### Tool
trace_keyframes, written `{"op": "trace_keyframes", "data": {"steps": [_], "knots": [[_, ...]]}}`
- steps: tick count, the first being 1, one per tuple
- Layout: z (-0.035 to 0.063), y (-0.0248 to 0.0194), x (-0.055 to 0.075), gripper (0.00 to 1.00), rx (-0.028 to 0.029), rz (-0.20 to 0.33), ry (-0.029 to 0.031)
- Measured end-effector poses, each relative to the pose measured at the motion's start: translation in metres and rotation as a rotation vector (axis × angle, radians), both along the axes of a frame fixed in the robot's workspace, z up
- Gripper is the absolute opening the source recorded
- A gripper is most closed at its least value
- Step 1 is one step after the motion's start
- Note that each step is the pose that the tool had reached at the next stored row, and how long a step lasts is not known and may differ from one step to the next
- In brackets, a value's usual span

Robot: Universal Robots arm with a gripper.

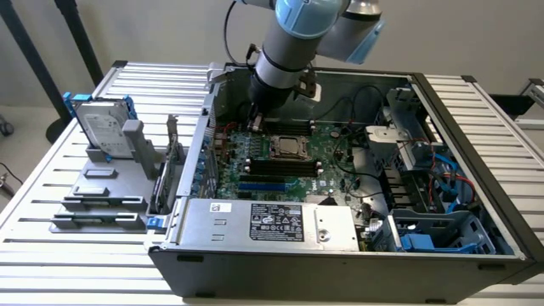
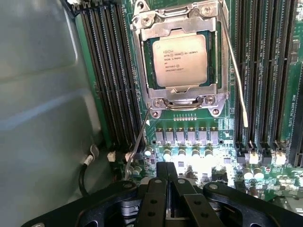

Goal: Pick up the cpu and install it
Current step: 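Install the first cpu locking lever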

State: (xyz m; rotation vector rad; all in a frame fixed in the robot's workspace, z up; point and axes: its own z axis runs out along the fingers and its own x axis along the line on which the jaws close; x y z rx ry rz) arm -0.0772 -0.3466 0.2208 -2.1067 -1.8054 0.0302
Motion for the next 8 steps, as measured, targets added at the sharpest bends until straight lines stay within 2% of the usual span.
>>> {"op": "trace_keyframes", "data": {"steps": [6,8], "knots": [[0.0000,0.0000,-0.0004,0.11,0.0031,-0.074,0.0025],[0.0001,0.0000,-0.0007,0.11,0.0089,-0.095,0.0041]]}}
